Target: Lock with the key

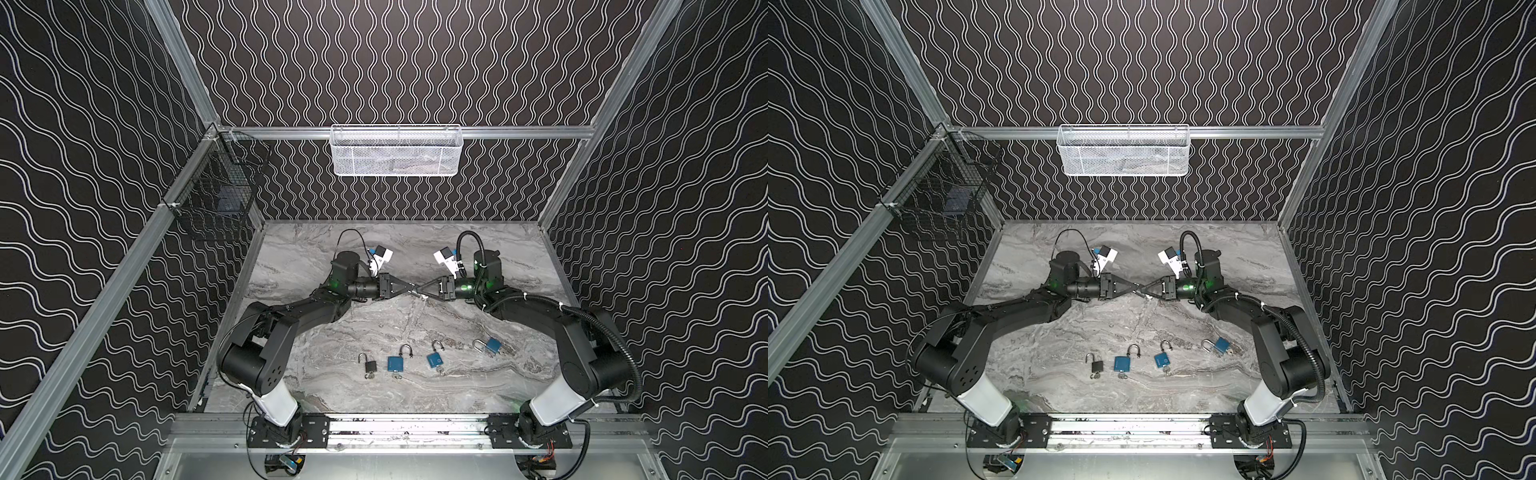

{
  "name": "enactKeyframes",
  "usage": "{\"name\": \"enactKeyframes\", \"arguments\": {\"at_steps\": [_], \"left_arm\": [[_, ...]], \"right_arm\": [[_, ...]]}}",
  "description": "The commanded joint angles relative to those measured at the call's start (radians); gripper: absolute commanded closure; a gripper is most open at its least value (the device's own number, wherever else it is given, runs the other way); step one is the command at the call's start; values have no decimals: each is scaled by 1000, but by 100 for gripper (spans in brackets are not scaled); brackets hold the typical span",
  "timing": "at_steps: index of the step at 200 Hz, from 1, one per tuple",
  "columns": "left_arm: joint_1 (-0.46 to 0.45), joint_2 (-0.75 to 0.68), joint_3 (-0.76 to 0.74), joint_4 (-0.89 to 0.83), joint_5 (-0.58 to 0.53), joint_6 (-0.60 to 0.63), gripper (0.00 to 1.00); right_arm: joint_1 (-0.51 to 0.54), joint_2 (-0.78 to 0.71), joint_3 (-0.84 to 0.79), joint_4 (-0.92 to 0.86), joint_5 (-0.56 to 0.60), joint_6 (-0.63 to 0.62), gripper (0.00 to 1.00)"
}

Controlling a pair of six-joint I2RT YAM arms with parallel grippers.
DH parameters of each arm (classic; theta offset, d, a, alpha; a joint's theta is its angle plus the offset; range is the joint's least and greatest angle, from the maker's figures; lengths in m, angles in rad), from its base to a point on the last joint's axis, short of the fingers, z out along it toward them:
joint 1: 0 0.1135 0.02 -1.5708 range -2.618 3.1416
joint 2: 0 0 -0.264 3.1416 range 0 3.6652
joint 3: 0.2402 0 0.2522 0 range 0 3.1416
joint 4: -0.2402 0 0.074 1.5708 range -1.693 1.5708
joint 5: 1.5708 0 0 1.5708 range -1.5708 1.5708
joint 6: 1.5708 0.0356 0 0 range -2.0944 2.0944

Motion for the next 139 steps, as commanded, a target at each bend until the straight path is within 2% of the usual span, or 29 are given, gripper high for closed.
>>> {"name": "enactKeyframes", "arguments": {"at_steps": [1, 19, 32, 63, 97, 139], "left_arm": [[-5, 8, 9, -17, -35, 15, 100], [-2, 14, 6, 31, -33, -26, 100], [1, 17, 4, 59, -30, -51, 100], [9, 29, 4, 105, -17, -89, 100], [9, 34, -3, 140, -4, -116, 100], [9, 47, -7, 153, -3, -126, 100]], "right_arm": [[1, -18, -5, 24, 5, 0, 74], [-8, -28, -28, 46, 27, 19, 51], [-23, -36, -58, 86, 41, 47, 44], [-45, -40, -142, 246, 41, 141, 43], [-47, -26, -171, 293, 61, 161, 43], [-47, 8, -169, 380, 59, 215, 48]]}}
